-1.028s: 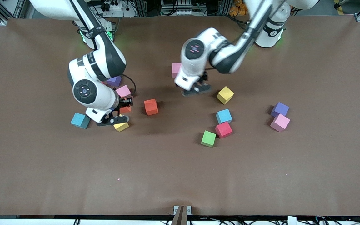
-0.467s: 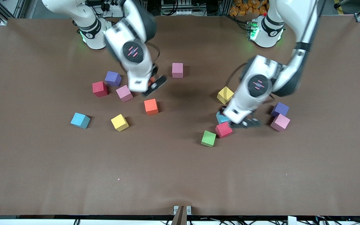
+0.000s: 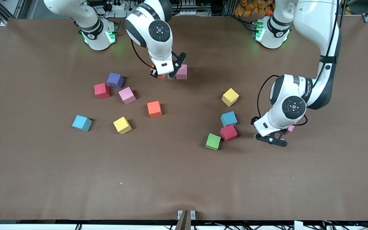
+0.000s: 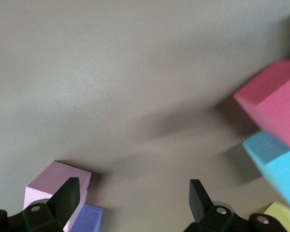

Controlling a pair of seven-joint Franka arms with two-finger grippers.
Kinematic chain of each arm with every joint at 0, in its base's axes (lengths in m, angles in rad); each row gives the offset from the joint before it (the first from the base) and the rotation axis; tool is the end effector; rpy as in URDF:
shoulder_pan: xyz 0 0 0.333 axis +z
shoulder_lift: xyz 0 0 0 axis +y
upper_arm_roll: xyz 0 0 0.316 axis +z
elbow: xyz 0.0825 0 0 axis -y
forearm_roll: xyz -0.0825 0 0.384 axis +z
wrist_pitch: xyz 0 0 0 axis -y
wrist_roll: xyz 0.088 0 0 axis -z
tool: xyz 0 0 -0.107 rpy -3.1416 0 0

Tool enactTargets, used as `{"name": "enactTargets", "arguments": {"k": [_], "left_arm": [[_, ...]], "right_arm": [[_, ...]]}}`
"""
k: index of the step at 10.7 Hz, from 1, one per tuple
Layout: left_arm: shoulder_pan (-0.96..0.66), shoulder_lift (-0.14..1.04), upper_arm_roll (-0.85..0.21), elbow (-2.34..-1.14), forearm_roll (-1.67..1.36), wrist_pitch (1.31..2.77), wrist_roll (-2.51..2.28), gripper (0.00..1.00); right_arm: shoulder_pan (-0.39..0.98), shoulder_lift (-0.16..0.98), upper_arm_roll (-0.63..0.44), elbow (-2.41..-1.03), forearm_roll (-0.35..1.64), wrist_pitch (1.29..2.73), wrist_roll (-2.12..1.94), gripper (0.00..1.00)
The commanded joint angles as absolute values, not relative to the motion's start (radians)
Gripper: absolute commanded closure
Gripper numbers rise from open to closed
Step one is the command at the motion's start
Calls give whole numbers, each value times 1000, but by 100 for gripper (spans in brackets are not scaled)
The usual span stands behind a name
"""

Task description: Form number 2 with 11 blocks

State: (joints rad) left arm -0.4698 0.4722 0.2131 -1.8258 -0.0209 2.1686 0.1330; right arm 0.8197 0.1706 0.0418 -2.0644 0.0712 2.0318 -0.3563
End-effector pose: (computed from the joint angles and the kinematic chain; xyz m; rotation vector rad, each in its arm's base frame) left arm 0.6098 -0.1697 0.2718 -2.9896 0.5964 0.1730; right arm 0.3573 0.4219 0.3363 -2.5838 -1.7295 0.3332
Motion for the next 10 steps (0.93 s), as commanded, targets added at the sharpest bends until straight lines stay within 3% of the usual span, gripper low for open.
{"name": "enactTargets", "arguments": {"k": [1, 5, 10], "left_arm": [[-438, 459, 241, -1859, 0, 2183, 341, 0], [-417, 462, 256, -1885, -2, 2184, 472, 0], [-384, 463, 282, -1946, 0, 2256, 570, 0]], "right_arm": [[842, 110, 35, -2195, 57, 2152, -481, 59], [969, 143, 34, -2272, 46, 2333, -492, 58], [1005, 213, 34, -2278, -43, 2401, -499, 58]]}}
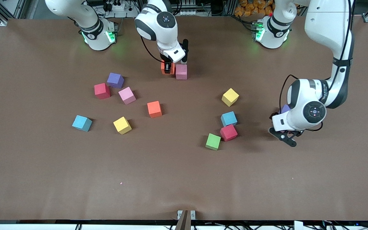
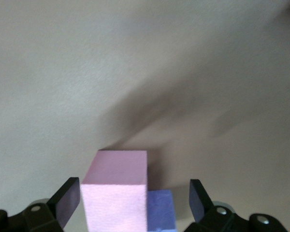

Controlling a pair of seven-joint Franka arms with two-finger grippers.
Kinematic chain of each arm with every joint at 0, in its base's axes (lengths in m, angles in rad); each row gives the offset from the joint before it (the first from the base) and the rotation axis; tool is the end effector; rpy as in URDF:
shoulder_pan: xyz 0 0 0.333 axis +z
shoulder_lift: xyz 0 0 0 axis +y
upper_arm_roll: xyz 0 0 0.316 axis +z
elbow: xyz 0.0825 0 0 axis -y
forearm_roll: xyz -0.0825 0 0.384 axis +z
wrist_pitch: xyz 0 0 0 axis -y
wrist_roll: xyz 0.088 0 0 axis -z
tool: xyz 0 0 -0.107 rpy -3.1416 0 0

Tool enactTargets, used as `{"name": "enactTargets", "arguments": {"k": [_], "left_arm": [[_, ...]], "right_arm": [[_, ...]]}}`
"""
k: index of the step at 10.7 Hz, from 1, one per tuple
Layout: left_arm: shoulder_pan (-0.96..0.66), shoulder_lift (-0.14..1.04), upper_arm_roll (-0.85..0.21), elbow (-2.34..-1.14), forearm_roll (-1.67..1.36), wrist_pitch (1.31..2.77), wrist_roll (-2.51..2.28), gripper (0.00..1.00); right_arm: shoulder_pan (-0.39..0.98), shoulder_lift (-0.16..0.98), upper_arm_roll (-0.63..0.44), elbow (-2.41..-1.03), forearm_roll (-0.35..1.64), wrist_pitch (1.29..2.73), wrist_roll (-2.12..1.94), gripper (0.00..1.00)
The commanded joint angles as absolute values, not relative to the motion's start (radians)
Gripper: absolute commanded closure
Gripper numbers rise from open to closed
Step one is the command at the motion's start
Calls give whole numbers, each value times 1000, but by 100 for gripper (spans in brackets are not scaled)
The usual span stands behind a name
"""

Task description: Form number 2 with 11 blocks

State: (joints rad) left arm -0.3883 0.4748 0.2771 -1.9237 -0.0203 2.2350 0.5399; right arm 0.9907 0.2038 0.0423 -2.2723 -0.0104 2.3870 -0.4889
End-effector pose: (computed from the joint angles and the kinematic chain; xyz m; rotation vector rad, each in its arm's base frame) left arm 0.6049 -0.0743 0.2397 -2.8889 0.9854 0.2536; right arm 0.2688 0.4508 0.2603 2.2490 2.1575 -0.1343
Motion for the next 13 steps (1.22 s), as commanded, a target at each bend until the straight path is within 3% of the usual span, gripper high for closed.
{"name": "enactTargets", "arguments": {"k": [1, 11, 13], "left_arm": [[-382, 463, 293, -1962, 0, 2279, 584, 0], [-360, 512, 308, -1987, -11, 2333, 586, 0], [-356, 514, 307, -1993, -14, 2333, 578, 22]], "right_arm": [[1005, 222, 34, -2278, -55, 2405, -499, 58], [1017, 308, 34, -2275, -57, 2493, -494, 57], [1019, 321, 34, -2273, -57, 2502, -494, 56]]}}
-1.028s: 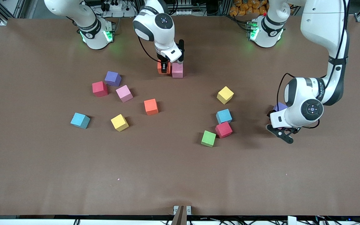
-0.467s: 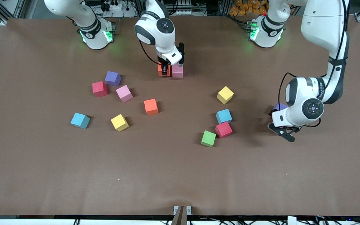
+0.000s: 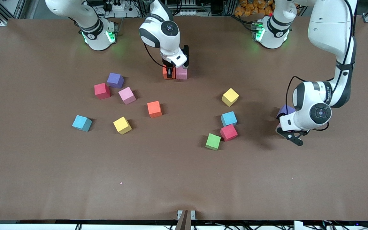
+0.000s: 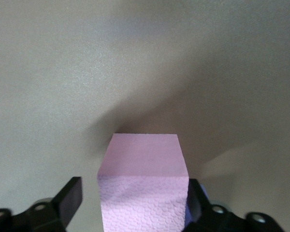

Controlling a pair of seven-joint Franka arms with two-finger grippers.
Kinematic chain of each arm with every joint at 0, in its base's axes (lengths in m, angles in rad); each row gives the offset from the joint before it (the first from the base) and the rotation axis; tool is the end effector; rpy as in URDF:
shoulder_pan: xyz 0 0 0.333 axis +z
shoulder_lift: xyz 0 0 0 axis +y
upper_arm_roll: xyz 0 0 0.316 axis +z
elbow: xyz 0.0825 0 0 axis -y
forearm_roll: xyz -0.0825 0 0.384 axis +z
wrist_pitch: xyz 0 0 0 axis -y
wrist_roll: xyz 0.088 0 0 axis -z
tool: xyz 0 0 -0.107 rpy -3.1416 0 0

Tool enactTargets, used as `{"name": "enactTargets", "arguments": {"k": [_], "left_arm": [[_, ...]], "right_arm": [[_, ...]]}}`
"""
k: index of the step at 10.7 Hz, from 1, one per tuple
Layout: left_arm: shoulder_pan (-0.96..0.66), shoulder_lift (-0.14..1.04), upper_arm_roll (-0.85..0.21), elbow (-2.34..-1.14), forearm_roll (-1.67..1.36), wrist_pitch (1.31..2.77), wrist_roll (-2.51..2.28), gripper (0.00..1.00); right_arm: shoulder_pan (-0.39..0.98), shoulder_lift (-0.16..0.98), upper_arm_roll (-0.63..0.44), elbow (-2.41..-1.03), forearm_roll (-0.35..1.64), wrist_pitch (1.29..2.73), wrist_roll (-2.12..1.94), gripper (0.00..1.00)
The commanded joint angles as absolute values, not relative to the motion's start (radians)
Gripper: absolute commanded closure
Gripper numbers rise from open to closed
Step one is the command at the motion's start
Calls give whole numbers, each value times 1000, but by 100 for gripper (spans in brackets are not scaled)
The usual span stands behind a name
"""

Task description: Form number 2 with 11 blocks

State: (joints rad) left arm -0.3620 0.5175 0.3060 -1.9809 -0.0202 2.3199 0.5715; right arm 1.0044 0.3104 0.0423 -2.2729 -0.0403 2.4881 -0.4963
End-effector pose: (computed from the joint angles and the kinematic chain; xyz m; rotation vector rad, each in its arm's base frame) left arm 0.5940 -0.0365 0.2015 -2.8807 0.9526 0.2809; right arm 0.2626 0.4557 0.2120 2.1900 2.1987 -0.1373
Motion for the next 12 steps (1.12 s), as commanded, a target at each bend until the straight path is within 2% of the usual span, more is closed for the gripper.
{"name": "enactTargets", "arguments": {"k": [1, 2, 3, 4, 6, 8, 9, 10, 12], "left_arm": [[-356, 512, 307, -1991, -15, 2333, 574, 42], [-356, 506, 307, -1990, -17, 2330, 568, 65], [-356, 500, 307, -1988, -17, 2326, 539, 81], [-357, 494, 307, -1985, -17, 2321, 513, 86], [-377, 434, 299, -1965, -17, 2236, 404, 86], [-428, 379, 291, -1886, -26, 2105, 254, 86], [-440, 362, 281, -1849, -37, 2048, 205, 86], [-454, 342, 259, -1833, -38, 2017, 187, 86], [-457, 286, 216, -1833, -37, 1949, 129, 85]], "right_arm": [[1020, 325, 34, -2273, -57, 2503, -492, 56], [1023, 331, 34, -2272, -57, 2508, -491, 55], [1025, 337, 34, -2272, -57, 2520, -488, 55], [1025, 344, 34, -2270, -57, 2523, -486, 55], [1026, 345, 34, -2266, -57, 2526, -486, 55], [1026, 354, 34, -2264, -57, 2528, -486, 51], [1026, 356, 34, -2264, -57, 2528, -486, 42], [1025, 357, 34, -2263, -57, 2528, -485, 4], [1023, 353, 34, -2263, -57, 2523, -486, 0]]}}
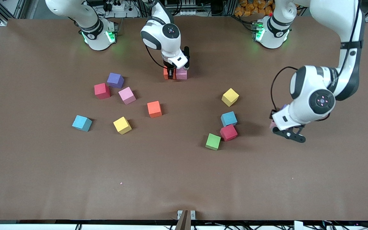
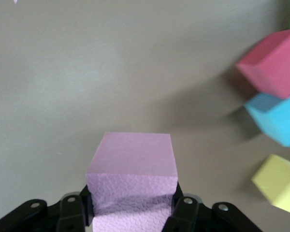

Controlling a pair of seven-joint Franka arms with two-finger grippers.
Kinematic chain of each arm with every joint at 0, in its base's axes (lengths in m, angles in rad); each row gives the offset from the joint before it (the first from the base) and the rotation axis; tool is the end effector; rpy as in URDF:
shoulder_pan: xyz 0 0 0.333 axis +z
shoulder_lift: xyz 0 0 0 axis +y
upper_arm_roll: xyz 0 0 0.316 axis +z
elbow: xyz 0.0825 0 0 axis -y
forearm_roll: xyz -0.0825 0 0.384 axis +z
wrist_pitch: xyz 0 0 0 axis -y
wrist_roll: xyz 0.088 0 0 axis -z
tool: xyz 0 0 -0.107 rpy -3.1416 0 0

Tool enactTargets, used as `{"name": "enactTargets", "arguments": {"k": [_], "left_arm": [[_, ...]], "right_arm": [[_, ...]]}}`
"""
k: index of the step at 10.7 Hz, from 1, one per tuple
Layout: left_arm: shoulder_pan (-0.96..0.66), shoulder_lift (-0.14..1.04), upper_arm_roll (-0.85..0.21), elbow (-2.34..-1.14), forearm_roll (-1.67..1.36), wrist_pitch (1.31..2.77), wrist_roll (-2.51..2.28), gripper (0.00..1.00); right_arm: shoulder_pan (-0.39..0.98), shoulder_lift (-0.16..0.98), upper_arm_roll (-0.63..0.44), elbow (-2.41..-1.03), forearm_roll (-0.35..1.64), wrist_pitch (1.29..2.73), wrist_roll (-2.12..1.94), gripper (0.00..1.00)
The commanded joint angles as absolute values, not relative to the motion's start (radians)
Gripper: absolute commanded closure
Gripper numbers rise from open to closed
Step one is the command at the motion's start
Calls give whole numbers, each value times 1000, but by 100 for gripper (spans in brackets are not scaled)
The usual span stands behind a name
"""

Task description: Form number 2 with 11 blocks

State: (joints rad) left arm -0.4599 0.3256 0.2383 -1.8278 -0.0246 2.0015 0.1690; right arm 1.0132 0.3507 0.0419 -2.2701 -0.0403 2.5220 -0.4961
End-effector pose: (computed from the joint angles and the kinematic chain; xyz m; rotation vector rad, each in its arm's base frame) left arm 0.5986 -0.1453 0.3497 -3.0186 0.5890 0.2172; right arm 0.2584 0.4579 0.1944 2.1812 2.2087 -0.1436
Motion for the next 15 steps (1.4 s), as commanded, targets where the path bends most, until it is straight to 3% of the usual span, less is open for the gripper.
{"name": "enactTargets", "arguments": {"k": [1, 7, 12, 15], "left_arm": [[-459, 258, 194, -1835, -37, 1897, 92, 85], [-465, 181, 86, -1842, 17, 1640, 58, 84], [-465, 124, -72, -1873, 37, 1497, 41, 91], [-468, 167, -251, -1864, 73, 1499, 32, 89]], "right_arm": [[1025, 342, 34, -2263, -57, 2516, -486, 0], [1008, 138, 28, -2261, -51, 2329, -482, 0], [758, 109, 26, -2148, -34, 2162, -456, 0], [571, 86, 26, -2131, -34, 2097, -419, 0]]}}
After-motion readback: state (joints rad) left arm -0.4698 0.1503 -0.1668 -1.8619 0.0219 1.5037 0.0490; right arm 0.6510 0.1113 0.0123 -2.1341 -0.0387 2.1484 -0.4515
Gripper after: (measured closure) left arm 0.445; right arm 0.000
